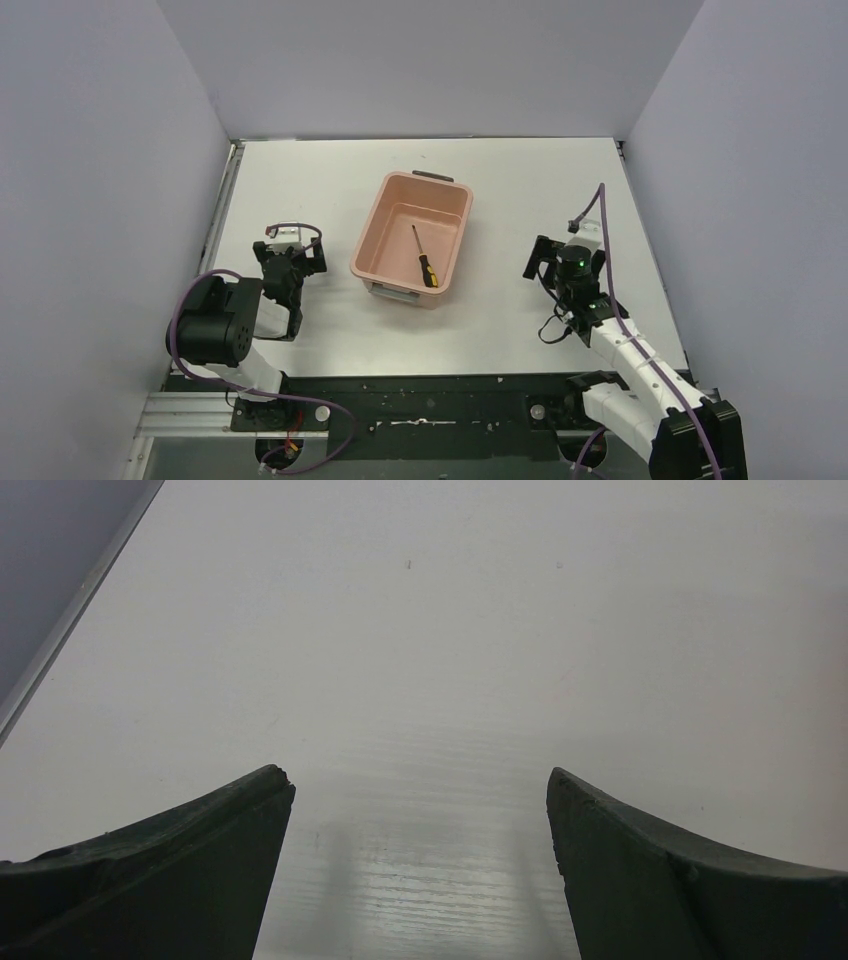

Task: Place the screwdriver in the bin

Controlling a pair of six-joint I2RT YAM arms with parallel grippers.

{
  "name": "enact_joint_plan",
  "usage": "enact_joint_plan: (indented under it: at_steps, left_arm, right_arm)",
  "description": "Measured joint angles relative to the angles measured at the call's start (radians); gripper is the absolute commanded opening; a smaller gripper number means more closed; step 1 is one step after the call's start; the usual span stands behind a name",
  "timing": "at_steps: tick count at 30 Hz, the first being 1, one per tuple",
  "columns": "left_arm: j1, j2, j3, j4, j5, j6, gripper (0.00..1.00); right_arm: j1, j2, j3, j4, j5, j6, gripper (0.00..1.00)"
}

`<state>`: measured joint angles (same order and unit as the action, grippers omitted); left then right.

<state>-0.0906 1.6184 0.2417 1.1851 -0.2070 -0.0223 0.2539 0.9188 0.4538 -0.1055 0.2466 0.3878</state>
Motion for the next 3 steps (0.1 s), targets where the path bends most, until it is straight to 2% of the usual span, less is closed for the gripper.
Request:
enact_joint_plan:
  at_steps: [3]
  left_arm:
    - [0.0, 0.0, 0.0, 0.0, 0.0, 0.0, 0.97]
  right_arm:
    - [0.0, 0.0, -0.001, 0.0, 0.0, -0.002, 1.0]
